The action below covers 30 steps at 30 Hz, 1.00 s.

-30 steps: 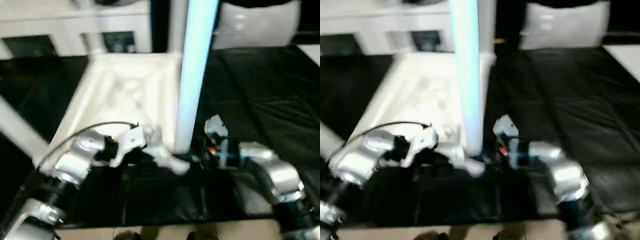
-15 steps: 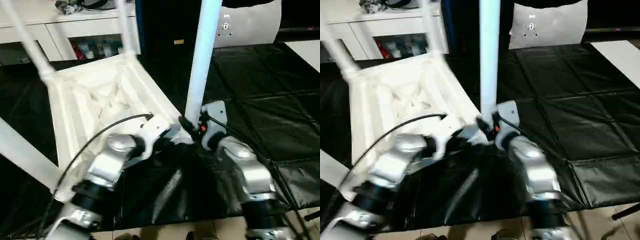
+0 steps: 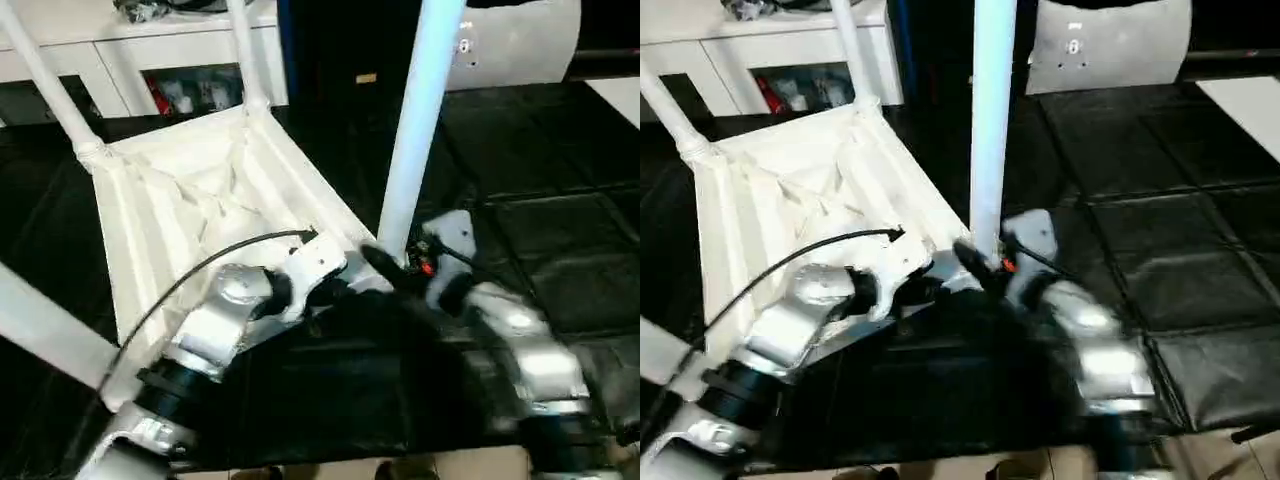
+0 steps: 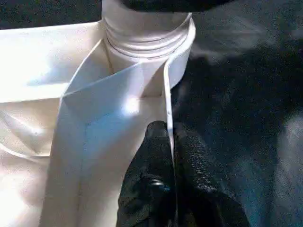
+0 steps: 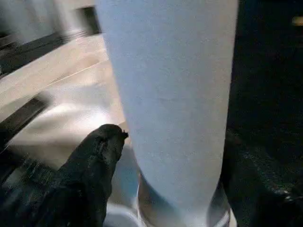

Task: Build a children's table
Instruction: Rotate leg to tighten

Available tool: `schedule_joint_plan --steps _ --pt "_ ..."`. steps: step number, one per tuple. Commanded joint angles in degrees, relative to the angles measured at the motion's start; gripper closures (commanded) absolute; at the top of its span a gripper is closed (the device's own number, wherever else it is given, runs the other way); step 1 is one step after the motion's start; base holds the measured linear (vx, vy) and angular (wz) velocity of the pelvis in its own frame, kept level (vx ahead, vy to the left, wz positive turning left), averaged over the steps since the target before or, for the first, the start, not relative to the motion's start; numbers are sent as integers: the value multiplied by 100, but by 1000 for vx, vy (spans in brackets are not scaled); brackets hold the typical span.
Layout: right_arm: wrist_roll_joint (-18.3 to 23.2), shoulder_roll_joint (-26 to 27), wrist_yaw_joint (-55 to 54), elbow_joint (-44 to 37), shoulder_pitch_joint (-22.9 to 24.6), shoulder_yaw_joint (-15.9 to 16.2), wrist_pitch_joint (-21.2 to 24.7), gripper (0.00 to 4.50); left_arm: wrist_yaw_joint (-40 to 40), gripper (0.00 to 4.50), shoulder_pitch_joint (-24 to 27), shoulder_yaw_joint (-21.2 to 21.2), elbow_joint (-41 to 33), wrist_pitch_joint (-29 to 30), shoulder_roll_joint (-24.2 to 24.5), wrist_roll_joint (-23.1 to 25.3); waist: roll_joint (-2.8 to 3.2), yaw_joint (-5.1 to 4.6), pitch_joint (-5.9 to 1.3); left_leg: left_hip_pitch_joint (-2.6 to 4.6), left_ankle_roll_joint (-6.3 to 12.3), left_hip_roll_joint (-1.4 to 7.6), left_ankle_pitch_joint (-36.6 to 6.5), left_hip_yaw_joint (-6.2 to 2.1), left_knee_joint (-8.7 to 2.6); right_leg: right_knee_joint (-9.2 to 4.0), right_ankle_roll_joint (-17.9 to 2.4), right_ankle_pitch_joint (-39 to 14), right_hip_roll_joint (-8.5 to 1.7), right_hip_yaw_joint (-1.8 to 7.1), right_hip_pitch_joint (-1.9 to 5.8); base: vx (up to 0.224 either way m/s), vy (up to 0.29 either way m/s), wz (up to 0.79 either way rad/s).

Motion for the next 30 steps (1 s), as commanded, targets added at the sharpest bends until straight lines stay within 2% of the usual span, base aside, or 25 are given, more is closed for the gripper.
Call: schedule_joint_plan --steps 1,2,3,5,6,8,9,11,12,15,16,19,21,28,30 --pt "223 -105 578 -147 36 260 -20 76 -563 450 98 -282 16 -254 157 -79 -60 32 -389 -1 957 255 -62 -97 -246 -273 -1600 735 -445 239 380 0 0 0" --pt "310 -369 946 -145 29 277 34 76 -886 450 116 -314 75 -545 334 -150 -69 64 -373 9 954 267 -143 -101 -258 -286 -1601 505 -452 239 373 0 0 0" --pt "312 -373 951 -145 29 277 35 55 -890 450 116 -315 76 -549 336 -151 -71 77 -355 16 900 278 -286 -95 -272 -307 -1576 204 -451 241 368 0 0 0" --pt "401 -657 1389 -130 14 342 68 49 -1213 450 103 -377 174 -782 527 -204 -46 113 -338 66 783 308 -482 -85 -289 -337 -1554 -173 -441 250 323 0 0 0" --pt "478 -883 1779 -100 -16 405 84 49 -1529 450 77 -450 280 -1026 695 -252 -44 152 -340 64 728 302 -563 -100 -291 -345 -1527 -337 -438 240 334 0 0 0" --pt "636 -1163 2337 -46 -86 488 117 49 -1921 450 19 -497 431 -1283 870 -359 -35 196 -335 80 647 319 -640 -87 -299 -327 -1511 -364 -432 248 322 0 0 0" --pt "736 -1293 2648 -7 -144 527 183 49 -2173 450 -24 -518 486 -1381 962 -436 -98 210 -321 63 647 316 -681 -83 -303 -327 -1512 -397 -440 254 327 0 0 0" --pt "788 -1382 2884 45 -201 558 243 66 -2371 450 -67 -542 537 -1469 1034 -472 -74 229 -322 62 640 322 -675 -80 -302 -320 -1529 -446 -457 255 317 0 0 0" --pt "819 -1485 3089 96 -256 626 318 76 -2517 450 -119 -550 617 -1577 1083 -489 -115 233 -320 59 634 310 -685 -75 -295 -330 -1526 -494 -457 254 312 0 0 0" --pt "849 -1656 3411 185 -354 757 409 86 -2767 450 -207 -562 765 -1802 1156 -509 -112 277 -332 57 618 316 -583 -76 -281 -316 -1516 -540 -475 267 312 0 0 0" --pt "849 -1656 3411 185 -354 757 409 86 -2767 450 -207 -562 765 -1802 1156 -509 -111 286 -332 56 619 314 -563 -75 -278 -312 -1518 -529 -475 267 310 0 0 0" --pt "843 -1771 3685 391 -517 891 378 123 -3029 450 -311 -638 945 -2022 1238 -539 -119 344 -344 62 612 315 -500 -67 -269 -306 -1518 -495 -478 270 301 0 0 0" --pt "820 -1781 3812 545 -636 971 361 132 -3164 450 -375 -696 1045 -2167 1283 -542 -126 344 -323 50 611 310 -492 -74 -275 -299 -1518 -495 -468 261 293 0 0 0" --pt "798 -1702 3909 695 -781 1064 370 181 -3272 450 -434 -714 1145 -2292 1275 -529 -139 356 -319 51 588 323 -497 -76 -280 -289 -1552 -453 -475 261 298 0 0 0" --pt "830 -1674 3944 712 -810 1098 403 208 -3296 450 -439 -708 1174 -2332 1270 -519 -140 357 -307 48 593 321 -527 -75 -283 -295 -1561 -479 -480 260 294 0 0 0"
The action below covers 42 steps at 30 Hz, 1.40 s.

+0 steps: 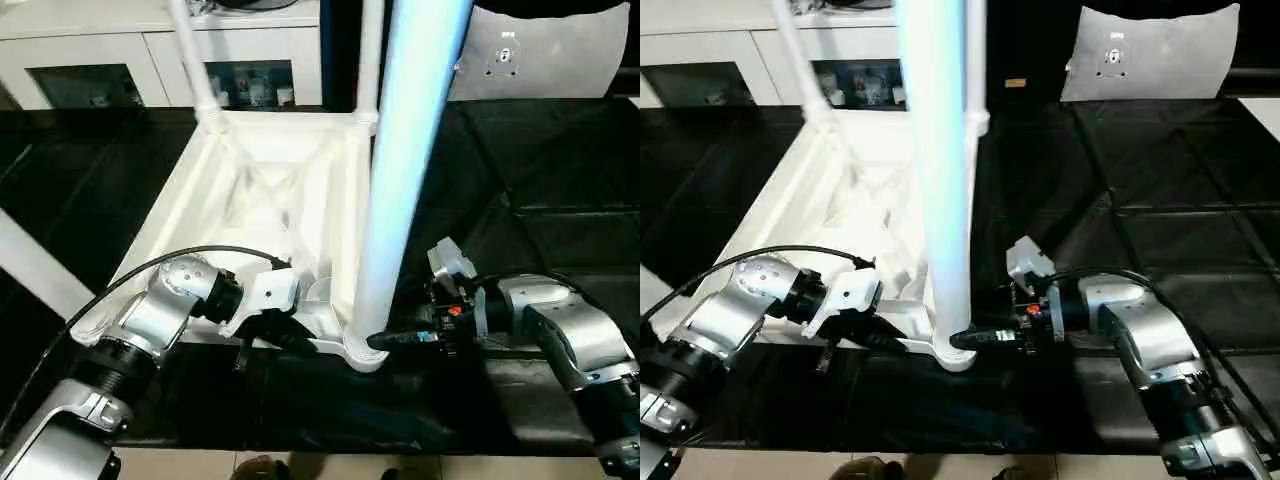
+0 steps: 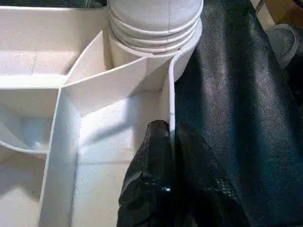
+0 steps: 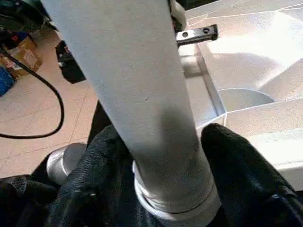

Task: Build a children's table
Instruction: Rotate leg to tighten

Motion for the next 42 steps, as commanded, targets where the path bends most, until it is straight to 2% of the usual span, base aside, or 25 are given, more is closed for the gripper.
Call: schedule_joint_plan --steps 1,5,11,14,15,16,17,19,21,23,25,27,30,32,35,37,38,39,42 --pt "27 31 8 15 -108 88 38 216 -364 450 -38 -280 -16 -107 -5 40 -91 -37 -332 55 578 325 -553 -73 -373 -364 -1555 -528 -467 253 284 0 0 0" --pt "118 53 103 14 -110 141 116 241 -403 450 -64 -291 89 -199 15 38 -91 -40 -314 65 495 328 -664 -75 -392 -385 -1518 -734 -464 260 278 0 0 0" --pt "260 90 82 -177 -4 75 320 249 -282 450 -73 -242 124 -132 25 70 -87 -41 -302 65 477 330 -680 -74 -398 -385 -1536 -687 -465 264 275 0 0 0" --pt "480 292 -339 -593 262 -69 602 250 263 450 -81 -91 43 379 -106 134 -82 -28 -291 74 434 343 -737 -75 -415 -399 -1502 -809 -466 271 268 0 0 0" --pt "480 292 -339 -593 262 -69 602 250 263 450 -81 -91 43 379 -106 134 -83 -20 -281 84 398 345 -809 -75 -421 -411 -1496 -918 -473 276 251 0 0 0" --pt "510 416 -584 -749 394 -108 659 250 515 450 -84 -14 -3 591 -200 141 -92 -35 -274 71 373 341 -838 -76 -431 -418 -1483 -994 -477 276 267 0 0 0" --pt "448 498 -768 -839 491 -87 638 250 662 450 -66 40 -67 744 -279 112 -66 -21 -258 77 322 343 -929 -87 -447 -443 -1423 -1225 -485 281 253 0 0 0" --pt "333 610 -1019 -937 613 -44 589 250 836 450 -35 76 -178 898 -374 108 -93 -51 -237 79 228 331 -1097 -88 -476 -486 -1309 -1592 -484 289 256 0 0 0" --pt "199 734 -1280 -1013 722 -2 534 250 993 450 1 95 -302 1077 -467 104 -84 -85 -209 78 157 309 -1321 -106 -500 -547 -1116 -2180 -494 293 245 0 0 0" --pt "-38 1017 -1830 -1083 874 36 503 250 1356 450 32 98 -488 1364 -689 185 -80 -106 -190 94 90 331 -1405 -108 -525 -570 -1034 -2298 -482 314 203 0 0 0" --pt "-234 1288 -2327 -1142 984 79 499 250 1727 450 40 136 -629 1691 -922 237 -82 -139 -178 89 33 300 -1521 -130 -537 -590 -946 -2588 -497 308 208 0 0 0" --pt "-302 1420 -2544 -1143 1011 79 491 252 1873 450 19 148 -634 1778 -1005 272 -88 -232 -146 97 -16 281 -1756 -156 -556 -640 -774 -3058 -489 303 180 0 0 0" --pt "-485 1811 -3220 -1102 1040 72 464 254 2323 450 -38 184 -653 2038 -1220 399 -55 -334 -131 82 -31 269 -1883 -184 -578 -687 -615 -3347 -494 286 162 0 0 0" --pt "-836 2419 -4200 -788 930 31 270 255 3094 450 -101 332 -640 2406 -1652 592 -60 -389 -134 64 -43 260 -1850 -187 -598 -694 -583 -3296 -481 264 158 0 0 0" --pt "-1139 2889 -4962 -448 743 -53 122 256 3609 450 -161 412 -632 2660 -1991 722 -43 -446 -132 61 -25 247 -1868 -199 -617 -741 -521 -3331 -483 248 148 0 0 0" --pt "-1210 3015 -5166 -353 685 -77 91 256 3743 450 -180 433 -622 2718 -2083 752 -27 -484 -166 75 -17 257 -1827 -202 -623 -729 -608 -2985 -482 245 161 0 0 0" --pt "-1322 3184 -5492 -222 609 -119 62 257 4012 450 -232 458 -572 2743 -2224 837 -27 -504 -175 48 21 260 -1710 -198 -631 -709 -669 -2612 -459 248 186 0 0 0" --pt "-1466 3357 -5852 -74 531 -149 57 257 4228 450 -303 456 -506 2765 -2358 913 -18 -519 -173 59 28 258 -1723 -170 -626 -700 -766 -2372 -438 255 162 0 0 0" --pt "-1734 3615 -6373 217 387 -223 -154 257 4540 450 -414 495 -424 2797 -2591 1007 -17 -512 -205 68 68 250 -1567 -143 -600 -684 -898 -1979 -453 281 176 0 0 0"
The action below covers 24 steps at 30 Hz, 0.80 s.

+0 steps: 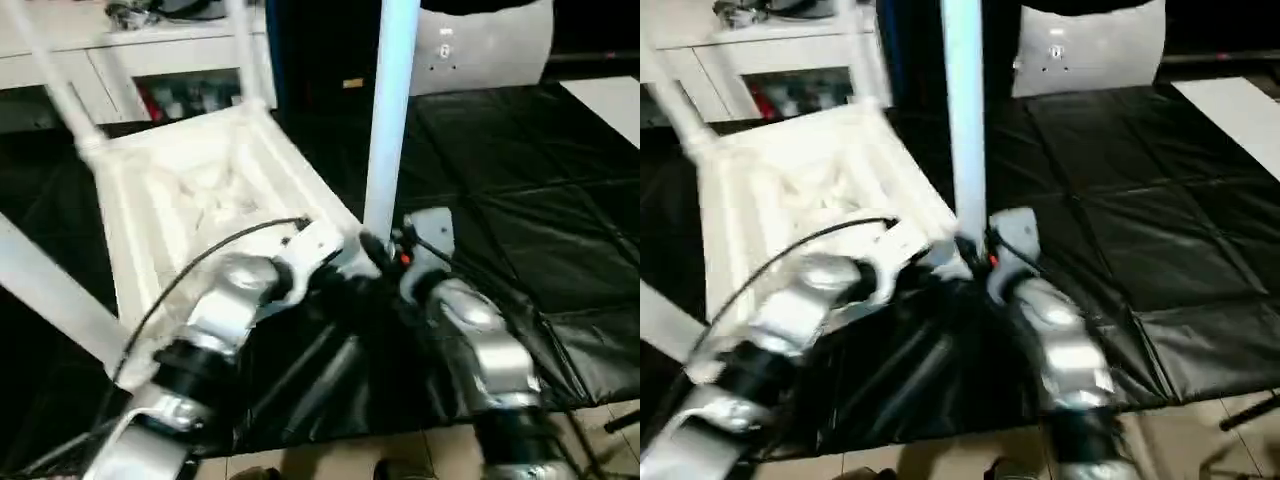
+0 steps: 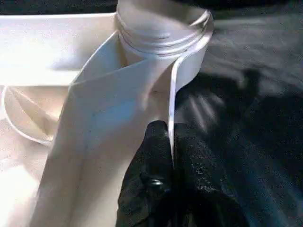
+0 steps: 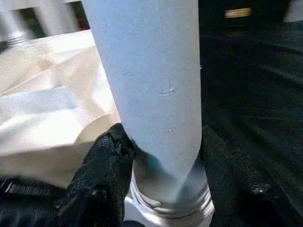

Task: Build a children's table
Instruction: Rotate leg to tighten

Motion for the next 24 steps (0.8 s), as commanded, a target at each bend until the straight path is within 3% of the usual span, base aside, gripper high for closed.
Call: schedule_joint_plan --steps 1,4,5,7,9,12,17,19,21,24 --pt "5 520 122 497 -13 790 90 257 362 450 -269 -234 22 -101 -530 -87 -41 20 -210 37 123 290 -1554 -154 -486 -501 -935 -1914 -447 253 168 0 0 0" --pt "143 471 177 434 36 564 -223 257 244 450 -263 -255 -25 -200 -440 -108 -34 41 -259 3 250 287 -1245 -140 -453 -445 -1069 -1330 -442 245 226 0 0 0" --pt "165 439 214 405 59 538 -270 223 206 450 -248 -264 -44 -226 -404 -111 -24 47 -274 -1 310 293 -1143 -135 -435 -432 -1123 -1158 -452 248 236 56 -15 3" --pt "260 191 471 235 208 377 -533 203 -70 450 -123 -285 -164 -354 -182 -180 -24 68 -319 -14 417 293 -812 -126 -391 -374 -1232 -624 -451 241 269 58 -17 2" --pt "394 -31 740 138 313 228 -671 186 -313 450 -12 -296 -227 -477 -3 -231 -17 84 -372 -43 659 284 -252 -119 -332 -247 -1467 412 -435 223 321 58 -19 2" --pt "578 -268 1098 28 393 106 -757 164 -538 450 86 -307 -279 -573 170 -285 -14 126 -389 -46 927 293 -72 -113 -287 -200 -1622 910 -449 202 344 0 0 0" --pt "1168 -1511 2976 -310 482 8 -882 115 -1676 450 290 -376 -292 -1270 908 -558 23 197 -372 -17 956 338 -319 -112 -294 -218 -1644 467 -440 186 344 0 0 0" --pt "1223 -1704 3255 -311 460 26 -844 106 -1868 450 298 -409 -271 -1349 1020 -601 -2 211 -364 -2 899 333 -468 -105 -300 -245 -1622 195 -431 184 347 0 0 0" --pt "1287 -2069 3784 -262 408 118 -815 81 -2249 450 300 -488 -211 -1602 1224 -670 31 246 -357 41 814 347 -631 -95 -310 -269 -1623 -118 -429 191 309 0 0 0" --pt "1390 -2449 4506 -216 321 303 -758 74 -2720 450 272 -612 -114 -1943 1465 -710 28 312 -353 33 761 356 -651 -94 -311 -262 -1585 -240 -429 190 313 0 0 0"
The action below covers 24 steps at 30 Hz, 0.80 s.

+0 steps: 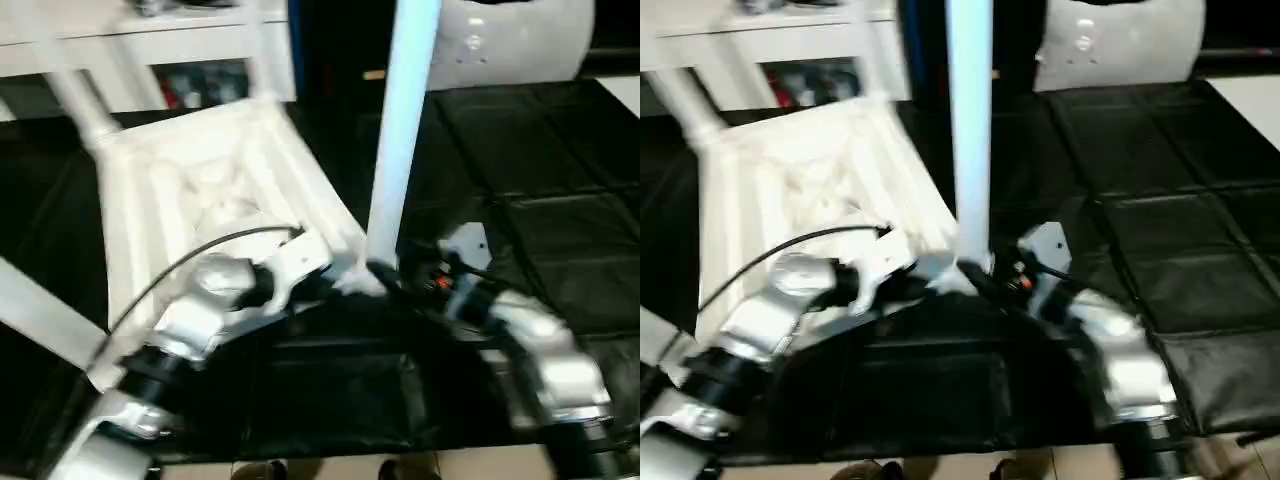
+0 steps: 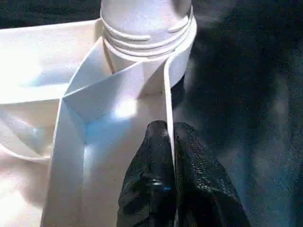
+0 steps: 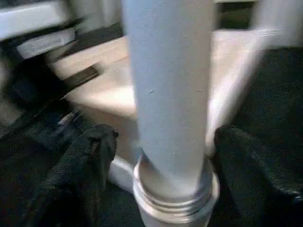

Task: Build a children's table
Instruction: Rotate leg to tighten

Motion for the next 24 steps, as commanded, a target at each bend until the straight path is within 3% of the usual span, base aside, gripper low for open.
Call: schedule_joint_plan --steps 1,3,7,8,9,11,15,24 --pt "139 -70 425 -19 -101 136 83 74 -492 450 -46 -292 6 -312 74 -18 -19 -7 -364 76 700 325 -645 -80 -317 -279 -1575 -288 -440 237 331 0 0 0" --pt "290 -285 928 -19 -199 265 197 74 -905 450 -72 -352 83 -529 223 -133 -61 37 -382 62 748 321 -528 -89 -300 -241 -1612 -134 -444 224 337 0 0 0" --pt "492 -534 1625 58 -396 458 475 100 -1453 450 -155 -453 239 -792 445 -215 -55 98 -389 59 816 329 -456 -78 -275 -225 -1634 -131 -458 229 315 0 0 0" --pt "501 -563 1720 90 -437 493 510 108 -1515 450 -180 -483 283 -856 478 -200 -54 121 -381 62 779 333 -524 -74 -279 -234 -1615 -290 -460 233 304 0 0 0" --pt "503 -595 1817 157 -498 533 527 111 -1609 450 -212 -517 336 -927 505 -203 -95 132 -365 60 768 332 -575 -69 -283 -252 -1599 -393 -461 237 292 0 0 0" --pt "486 -633 1946 274 -593 603 557 133 -1712 450 -255 -562 399 -1008 528 -204 -80 170 -352 77 597 335 -760 -71 -296 -273 -1557 -794 -468 246 277 0 0 0" --pt "441 -631 2018 373 -680 655 590 165 -1823 450 -285 -584 463 -1113 547 -187 -100 171 -335 74 466 332 -877 -76 -315 -284 -1492 -1008 -472 256 272 0 0 0" --pt "429 -639 2255 637 -934 865 754 242 -2050 450 -357 -664 633 -1322 594 -233 -100 163 -332 50 535 321 -704 -81 -306 -258 -1507 -803 -466 242 276 0 0 0"
